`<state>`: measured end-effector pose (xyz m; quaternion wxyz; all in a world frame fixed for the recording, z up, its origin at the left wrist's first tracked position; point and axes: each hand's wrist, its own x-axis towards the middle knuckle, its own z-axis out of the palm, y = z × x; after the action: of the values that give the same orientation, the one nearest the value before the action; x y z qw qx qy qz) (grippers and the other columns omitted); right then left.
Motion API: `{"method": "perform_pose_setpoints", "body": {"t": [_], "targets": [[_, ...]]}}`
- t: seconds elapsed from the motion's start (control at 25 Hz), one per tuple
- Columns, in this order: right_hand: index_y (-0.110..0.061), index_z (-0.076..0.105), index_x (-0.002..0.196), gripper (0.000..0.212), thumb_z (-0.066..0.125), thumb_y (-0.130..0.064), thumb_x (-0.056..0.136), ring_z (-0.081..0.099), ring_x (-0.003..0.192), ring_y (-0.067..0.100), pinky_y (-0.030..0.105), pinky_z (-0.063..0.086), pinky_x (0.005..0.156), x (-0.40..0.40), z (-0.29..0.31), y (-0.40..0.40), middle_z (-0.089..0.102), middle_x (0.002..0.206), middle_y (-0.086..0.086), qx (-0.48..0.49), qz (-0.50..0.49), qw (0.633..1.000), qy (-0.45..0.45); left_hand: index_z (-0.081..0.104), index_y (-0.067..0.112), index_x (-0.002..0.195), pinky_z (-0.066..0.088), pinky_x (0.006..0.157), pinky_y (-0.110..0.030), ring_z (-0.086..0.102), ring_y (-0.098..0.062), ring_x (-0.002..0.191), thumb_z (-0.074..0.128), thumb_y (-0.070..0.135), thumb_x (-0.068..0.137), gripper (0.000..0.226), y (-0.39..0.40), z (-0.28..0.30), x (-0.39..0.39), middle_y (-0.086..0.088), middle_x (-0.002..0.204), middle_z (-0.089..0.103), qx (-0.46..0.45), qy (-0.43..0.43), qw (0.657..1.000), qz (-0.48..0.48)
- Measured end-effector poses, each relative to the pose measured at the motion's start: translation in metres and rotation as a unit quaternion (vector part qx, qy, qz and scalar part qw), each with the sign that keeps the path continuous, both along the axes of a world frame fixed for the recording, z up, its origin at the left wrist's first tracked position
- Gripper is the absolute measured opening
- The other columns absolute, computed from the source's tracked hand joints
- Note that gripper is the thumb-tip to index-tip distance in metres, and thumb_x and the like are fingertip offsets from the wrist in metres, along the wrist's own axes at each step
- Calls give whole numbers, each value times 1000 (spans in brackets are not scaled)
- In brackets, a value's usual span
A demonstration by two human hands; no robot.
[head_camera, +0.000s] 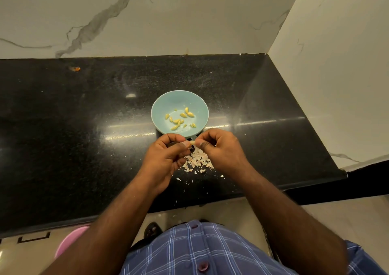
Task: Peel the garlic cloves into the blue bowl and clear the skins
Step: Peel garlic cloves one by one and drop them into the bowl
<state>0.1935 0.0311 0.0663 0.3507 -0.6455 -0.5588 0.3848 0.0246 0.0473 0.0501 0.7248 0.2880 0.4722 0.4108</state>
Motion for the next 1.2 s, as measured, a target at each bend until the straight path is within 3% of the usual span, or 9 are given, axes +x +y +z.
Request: {"method": "perform_pose_setpoints", "body": {"t": [0.2, 0.36, 0.52, 0.68, 0.8, 0.92, 1.04, 1.12, 1.2], "targets": [[-21, 64, 85, 13, 65, -23, 98, 62, 78, 15, 36, 56, 71, 9, 2, 6, 67, 81, 1, -28, -33, 999, -6, 75, 18, 99, 50, 62, -18, 65, -3, 68, 67, 14, 96, 9, 10, 0, -23, -1, 79, 76, 154, 229, 961, -8], [-22, 65, 86, 11, 68, -20, 96, 62, 76, 10, 29, 52, 70, 13, 0, 14, 67, 80, -4, -51, -35, 998, -21, 76, 35, 97, 56, 83, -25, 70, -9, 96, 67, 6, 95, 30, 16, -13, -47, 9, 95, 77, 181, 345, 920, -43], [-21, 68, 85, 8, 71, -20, 93, 64, 77, 12, 34, 57, 73, 6, -1, 25, 69, 80, -5, -44, -44, 997, -55, 74, 35, 92, 56, 96, -38, 72, -9, 94, 68, 8, 93, 28, 16, -23, -63, 10, 91, 77, 160, 377, 911, -42], [-18, 71, 85, 7, 75, -21, 89, 67, 71, 10, 26, 54, 63, 0, 0, 36, 71, 79, -4, -21, -54, 995, -81, 75, 33, 93, 55, 89, -33, 69, -10, 89, 74, 22, 91, 11, 11, -25, -77, 14, 90, 74, 137, 454, 877, -81], [-18, 73, 88, 2, 75, -17, 89, 68, 78, 11, 27, 57, 67, -6, 0, 46, 71, 84, -4, -10, -56, 995, -83, 73, 34, 92, 50, 82, -29, 67, -8, 87, 75, 21, 90, 14, 9, -25, -81, 16, 89, 72, 128, 485, 857, -118], [-17, 75, 103, 12, 70, -13, 93, 67, 84, 7, 24, 59, 73, -11, 2, 55, 71, 91, -7, 4, -53, 994, -90, 71, 36, 92, 47, 80, -28, 63, -1, 84, 75, 21, 90, 15, 6, -24, -82, 19, 87, 70, 122, 507, 839, -154], [-18, 75, 106, 14, 70, -24, 94, 67, 74, 7, 23, 56, 64, -18, 2, 49, 72, 85, -6, 26, -52, 992, -115, 72, 35, 99, 47, 81, -29, 60, 2, 85, 75, 24, 91, 13, 2, -23, -83, 20, 89, 67, 126, 513, 830, -176], [-22, 76, 108, 15, 68, -24, 95, 69, 80, 13, 29, 58, 73, -28, -5, 37, 76, 92, -3, 7, -5, 992, -127, 72, 34, 98, 48, 81, -29, 61, -1, 87, 74, 25, 91, 12, 2, -24, -85, 19, 90, 67, 125, 511, 832, -174], [-22, 76, 115, 22, 68, -19, 95, 68, 99, 14, 30, 54, 90, -45, -16, 22, 75, 110, -3, -63, 103, 980, -161, 72, 34, 98, 47, 78, -29, 61, 0, 86, 73, 26, 92, 10, 3, -24, -85, 18, 89, 68, 126, 515, 831, -166]]}}
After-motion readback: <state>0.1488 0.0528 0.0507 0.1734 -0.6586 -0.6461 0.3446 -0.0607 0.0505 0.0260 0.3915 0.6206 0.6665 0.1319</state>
